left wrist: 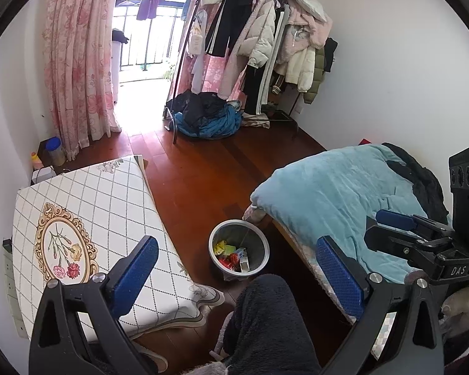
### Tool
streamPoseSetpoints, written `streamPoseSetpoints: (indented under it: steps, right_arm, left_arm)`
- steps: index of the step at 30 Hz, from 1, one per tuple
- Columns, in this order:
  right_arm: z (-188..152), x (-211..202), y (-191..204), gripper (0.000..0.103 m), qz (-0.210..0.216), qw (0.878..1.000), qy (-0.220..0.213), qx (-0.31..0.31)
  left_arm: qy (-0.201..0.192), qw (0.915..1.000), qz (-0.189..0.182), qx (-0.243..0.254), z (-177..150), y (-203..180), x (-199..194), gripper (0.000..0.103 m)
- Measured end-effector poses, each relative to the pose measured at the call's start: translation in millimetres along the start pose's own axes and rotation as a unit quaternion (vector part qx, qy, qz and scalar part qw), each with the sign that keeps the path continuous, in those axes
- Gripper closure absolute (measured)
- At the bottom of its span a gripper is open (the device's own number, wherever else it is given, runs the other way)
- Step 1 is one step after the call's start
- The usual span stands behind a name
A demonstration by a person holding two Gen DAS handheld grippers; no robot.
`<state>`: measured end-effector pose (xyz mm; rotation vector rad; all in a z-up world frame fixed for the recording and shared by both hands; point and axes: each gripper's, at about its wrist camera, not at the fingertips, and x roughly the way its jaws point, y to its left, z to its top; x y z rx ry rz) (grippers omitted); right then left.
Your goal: Collect trash
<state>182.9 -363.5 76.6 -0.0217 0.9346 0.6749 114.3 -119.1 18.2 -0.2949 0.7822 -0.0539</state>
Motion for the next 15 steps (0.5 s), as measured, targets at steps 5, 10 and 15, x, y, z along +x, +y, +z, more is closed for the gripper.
streamPoseSetpoints:
  steps: [5, 10, 15]
  right_arm:
    - [-0.2, -0.2, 0.3, 0.0, 0.001, 1.0, 0.0, 0.001]
    - [-1.1, -0.5, 1.4, 0.0, 0.0, 1.0, 0.0, 0.001]
    - [-1.3, -0.9, 2.0, 0.0, 0.0, 1.0, 0.001, 0.0]
  left_arm:
    - [0.0, 1.0, 0.0, 0.0, 0.0, -0.5, 0.3, 0.0]
    - [0.0, 1.0, -0.001, -0.001, 0.4, -1.6, 0.9, 0.0]
    - [0.0, 1.0, -0.007, -0.001, -1.6, -4.1, -0.3, 0.0]
